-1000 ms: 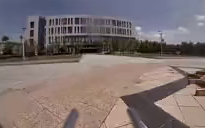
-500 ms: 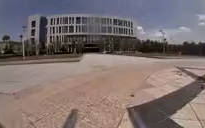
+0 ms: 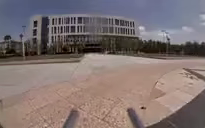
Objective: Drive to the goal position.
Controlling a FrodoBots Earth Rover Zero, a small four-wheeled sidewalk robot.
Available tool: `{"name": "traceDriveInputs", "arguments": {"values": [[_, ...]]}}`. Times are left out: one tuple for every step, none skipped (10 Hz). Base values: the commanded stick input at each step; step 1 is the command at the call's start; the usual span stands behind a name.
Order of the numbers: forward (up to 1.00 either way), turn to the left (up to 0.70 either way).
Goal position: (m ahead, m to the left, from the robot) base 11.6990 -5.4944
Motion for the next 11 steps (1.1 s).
{"name": "traceDriveInputs", "arguments": {"values": [[0.70,0.00],[0.70,0.00],[0.70,0.00],[0.70,0.00],[0.70,0.00],[0.70,0.00],[0.70,0.00],[0.70,0.00],[0.70,0.00],[0.70,0.00],[0.70,0.00]]}}
